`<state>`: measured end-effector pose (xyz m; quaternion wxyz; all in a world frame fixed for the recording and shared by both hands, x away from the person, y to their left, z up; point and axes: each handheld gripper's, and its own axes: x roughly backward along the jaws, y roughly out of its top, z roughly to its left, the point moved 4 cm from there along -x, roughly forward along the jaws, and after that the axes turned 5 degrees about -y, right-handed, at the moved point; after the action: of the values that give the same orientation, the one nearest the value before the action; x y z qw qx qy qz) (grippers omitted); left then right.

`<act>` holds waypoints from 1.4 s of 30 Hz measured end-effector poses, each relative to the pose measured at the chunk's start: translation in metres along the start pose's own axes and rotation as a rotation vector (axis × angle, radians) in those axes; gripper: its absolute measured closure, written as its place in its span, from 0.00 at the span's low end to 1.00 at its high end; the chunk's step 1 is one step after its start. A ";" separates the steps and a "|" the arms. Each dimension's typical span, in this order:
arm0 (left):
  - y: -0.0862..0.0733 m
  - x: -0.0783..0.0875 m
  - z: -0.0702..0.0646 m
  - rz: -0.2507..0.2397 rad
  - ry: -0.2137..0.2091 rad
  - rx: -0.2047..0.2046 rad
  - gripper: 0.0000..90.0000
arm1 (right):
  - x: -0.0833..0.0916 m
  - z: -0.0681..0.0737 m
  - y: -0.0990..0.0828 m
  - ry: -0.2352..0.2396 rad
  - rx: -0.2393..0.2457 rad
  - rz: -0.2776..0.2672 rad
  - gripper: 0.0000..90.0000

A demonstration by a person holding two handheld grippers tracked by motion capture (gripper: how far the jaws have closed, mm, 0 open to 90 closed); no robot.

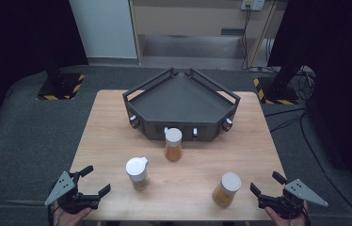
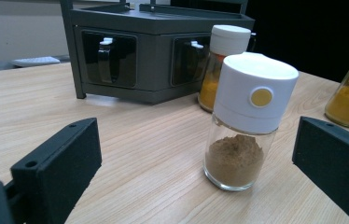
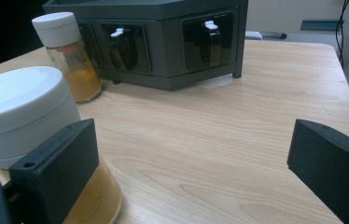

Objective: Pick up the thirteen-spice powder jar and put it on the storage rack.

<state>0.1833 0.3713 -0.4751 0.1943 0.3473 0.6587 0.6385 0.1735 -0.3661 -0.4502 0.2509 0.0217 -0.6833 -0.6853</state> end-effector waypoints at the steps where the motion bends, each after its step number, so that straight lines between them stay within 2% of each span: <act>1: 0.000 0.000 0.000 0.002 0.002 -0.001 0.00 | 0.000 -0.001 0.000 0.002 -0.003 0.003 0.02; 5: 0.000 0.001 0.000 0.002 0.007 0.007 0.00 | 0.001 -0.001 -0.001 0.004 -0.003 0.001 0.02; 14: 0.000 0.003 0.002 0.001 -0.009 0.017 0.00 | 0.001 0.001 0.001 0.006 0.013 -0.004 0.02; 33: 0.001 0.005 0.004 0.002 -0.016 0.016 0.01 | 0.004 -0.001 0.001 0.003 0.034 0.000 0.03; 38: 0.005 0.005 0.002 0.000 -0.026 0.020 0.01 | 0.004 -0.001 0.001 0.004 0.036 0.000 0.03; 42: 0.013 0.005 -0.001 -0.004 -0.038 0.003 0.01 | 0.003 -0.001 0.001 0.005 0.031 0.002 0.03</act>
<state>0.1819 0.3733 -0.4616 0.2077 0.3583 0.6566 0.6304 0.1714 -0.3684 -0.4485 0.2529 0.0264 -0.6934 -0.6741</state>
